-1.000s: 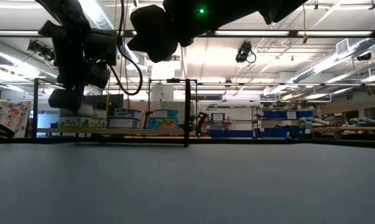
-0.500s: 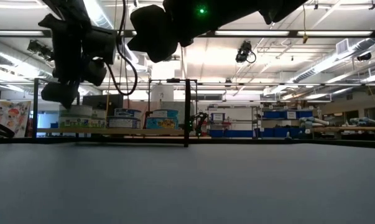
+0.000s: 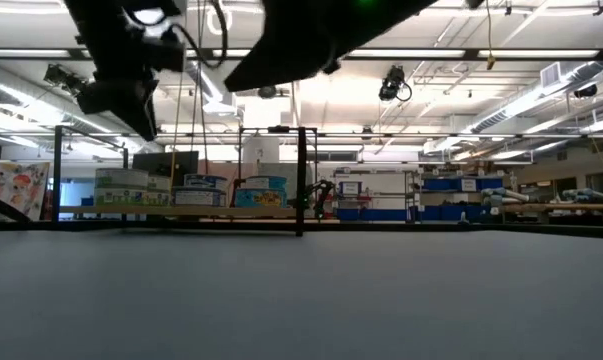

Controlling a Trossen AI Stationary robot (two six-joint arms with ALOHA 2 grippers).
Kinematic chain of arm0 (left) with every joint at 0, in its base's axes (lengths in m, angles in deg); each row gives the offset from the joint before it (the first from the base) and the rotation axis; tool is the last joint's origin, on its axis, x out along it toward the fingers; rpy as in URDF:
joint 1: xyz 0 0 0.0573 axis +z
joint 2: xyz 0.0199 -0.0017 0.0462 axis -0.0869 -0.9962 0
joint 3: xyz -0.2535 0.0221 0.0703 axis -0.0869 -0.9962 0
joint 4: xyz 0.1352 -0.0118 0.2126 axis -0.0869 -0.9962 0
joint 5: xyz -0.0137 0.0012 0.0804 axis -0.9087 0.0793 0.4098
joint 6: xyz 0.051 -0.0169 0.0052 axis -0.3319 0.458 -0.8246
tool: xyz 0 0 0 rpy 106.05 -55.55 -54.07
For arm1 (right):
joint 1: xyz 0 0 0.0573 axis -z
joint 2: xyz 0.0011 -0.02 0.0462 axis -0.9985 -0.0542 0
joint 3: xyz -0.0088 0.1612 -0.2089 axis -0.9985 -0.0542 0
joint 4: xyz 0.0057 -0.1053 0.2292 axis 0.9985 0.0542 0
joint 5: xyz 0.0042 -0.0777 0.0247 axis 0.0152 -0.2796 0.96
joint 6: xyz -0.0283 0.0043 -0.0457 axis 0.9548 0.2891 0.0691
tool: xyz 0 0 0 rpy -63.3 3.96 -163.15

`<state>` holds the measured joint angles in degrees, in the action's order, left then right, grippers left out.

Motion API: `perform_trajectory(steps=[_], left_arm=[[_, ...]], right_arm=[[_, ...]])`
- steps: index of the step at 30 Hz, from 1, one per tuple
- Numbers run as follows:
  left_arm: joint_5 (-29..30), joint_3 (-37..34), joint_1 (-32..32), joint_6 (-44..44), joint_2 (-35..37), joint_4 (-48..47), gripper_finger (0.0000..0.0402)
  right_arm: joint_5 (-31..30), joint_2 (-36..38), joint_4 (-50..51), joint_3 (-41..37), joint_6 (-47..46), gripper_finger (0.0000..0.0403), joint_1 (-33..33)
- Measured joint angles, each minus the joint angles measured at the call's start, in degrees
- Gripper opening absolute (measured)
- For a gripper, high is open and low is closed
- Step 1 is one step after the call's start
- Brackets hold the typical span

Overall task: Stack canned seafood by type on shelf
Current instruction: Stack the yellow blue tuna can on top of the yellow blue tuna can on the shelf

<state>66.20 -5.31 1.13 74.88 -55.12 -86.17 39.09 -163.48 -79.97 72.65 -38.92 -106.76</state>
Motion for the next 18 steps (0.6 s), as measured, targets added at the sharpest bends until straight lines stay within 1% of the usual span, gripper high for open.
perform_trajectory(steps=[3,4,5,7,11,15,18], left_arm=[[-1.4,0.0,-6.4,3.6,0.0,4.0,0.006],[-1.7,0.0,-8.3,4.9,0.0,5.9,0.0045],[-1.7,0.0,-10.3,5.9,0.0,8.2,0.0031],[-1.8,0.0,-14.1,6.5,0.0,12.6,0.001],[-1.8,0.0,-20.2,7.0,0.0,23.0,0.0009],[-1.8,-1.6,-24.4,4.4,0.0,35.1,0.0006],[-1.8,-3.7,-26.4,2.9,0.0,44.9,0.0003]], right_arm=[[4.4,2.4,7.0,0.0,-6.0,0.002,-0.4],[5.7,3.2,9.2,0.0,-7.6,0.0012,-0.7],[7.0,3.8,11.5,0.0,-9.0,0.0008,-1.0],[9.9,5.0,15.5,0.0,-12.5,0.0014,-1.6],[17.2,7.4,24.3,0.0,-21.3,0.002,-3.1],[19.9,8.7,34.1,0.0,-30.0,0.0011,-5.5],[22.2,9.4,40.9,0.0,-36.9,0.0009,-7.2]])
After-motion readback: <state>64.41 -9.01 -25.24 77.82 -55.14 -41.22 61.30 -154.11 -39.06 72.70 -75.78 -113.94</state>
